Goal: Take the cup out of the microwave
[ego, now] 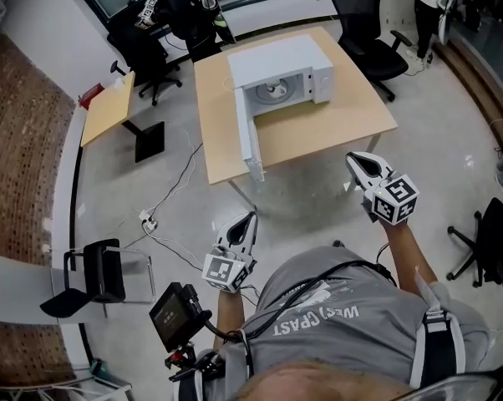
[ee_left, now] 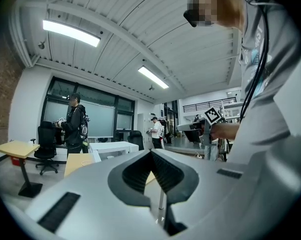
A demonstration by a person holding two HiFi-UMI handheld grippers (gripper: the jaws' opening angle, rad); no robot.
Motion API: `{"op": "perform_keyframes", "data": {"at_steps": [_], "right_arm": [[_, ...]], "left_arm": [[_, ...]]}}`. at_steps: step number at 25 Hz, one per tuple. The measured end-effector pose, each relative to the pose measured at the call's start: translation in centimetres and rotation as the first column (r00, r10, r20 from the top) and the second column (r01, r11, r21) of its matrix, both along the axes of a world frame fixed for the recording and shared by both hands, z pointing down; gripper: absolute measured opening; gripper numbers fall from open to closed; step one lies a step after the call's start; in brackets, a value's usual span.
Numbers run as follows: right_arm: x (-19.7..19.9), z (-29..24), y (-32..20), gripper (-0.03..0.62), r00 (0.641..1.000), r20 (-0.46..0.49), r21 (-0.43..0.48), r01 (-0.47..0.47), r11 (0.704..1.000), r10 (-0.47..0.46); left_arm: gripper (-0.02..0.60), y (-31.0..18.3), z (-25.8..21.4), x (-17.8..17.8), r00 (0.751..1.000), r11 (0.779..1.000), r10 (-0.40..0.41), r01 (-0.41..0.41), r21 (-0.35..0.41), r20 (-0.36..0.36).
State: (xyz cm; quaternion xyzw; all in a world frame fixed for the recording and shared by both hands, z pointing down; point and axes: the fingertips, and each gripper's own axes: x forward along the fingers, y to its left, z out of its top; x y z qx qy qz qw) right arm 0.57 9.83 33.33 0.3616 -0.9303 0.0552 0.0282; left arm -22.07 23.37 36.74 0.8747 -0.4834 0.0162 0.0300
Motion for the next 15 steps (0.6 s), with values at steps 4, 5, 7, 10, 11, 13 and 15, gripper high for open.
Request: {"op": "perform_keyframes", "data": {"at_steps": [4, 5, 7, 10, 11, 13, 15], "right_arm": [[-0.3, 0.0, -1.1, 0.012, 1.0, 0.0, -0.002, 0.005, 1.0, -0.005], [-0.3, 0.1, -1.4, 0.012, 1.0, 0.0, -0.004, 0.009, 1.0, -0.009], [-0.3, 0.4, -2.2, 0.012, 1.0, 0.0, -0.008, 0.02, 1.0, -0.02], [0.1, 0.7, -3.6, 0.012, 0.999, 0.017, -0.015, 0.028, 0.999, -0.028], [0.1, 0.6, -4.1, 0.012, 0.999, 0.024, -0.02, 0.036, 0.999, -0.035], [-0.5, 0.3, -5.2, 0.012, 0.998, 0.033, -0.028, 0.054, 0.998, -0.054], [-1.2, -0.1, -7.4, 0.012, 0.998, 0.045, -0.017, 0.054, 0.998, -0.053]], "left_arm": [[0.043, -0.5, 0.0, 0.3, 1.0, 1.0, -0.003, 0.003, -0.016, 0.005], [0.043, -0.6, 0.1, 0.4, 1.0, 1.0, -0.007, 0.007, -0.022, 0.007], [0.043, -0.8, 0.6, 0.6, 1.0, 1.0, -0.009, 0.009, -0.027, 0.006], [0.043, -1.3, 1.0, 1.0, 1.0, 0.999, -0.014, 0.015, -0.034, 0.021], [0.043, -1.3, 1.0, 1.0, 0.999, 0.999, -0.023, 0.024, -0.037, 0.029], [0.043, -1.6, 0.3, 0.6, 0.998, 0.998, -0.047, 0.049, -0.033, 0.043], [0.043, -3.7, -0.6, -0.1, 0.997, 0.998, -0.056, 0.057, -0.015, 0.055]]}}
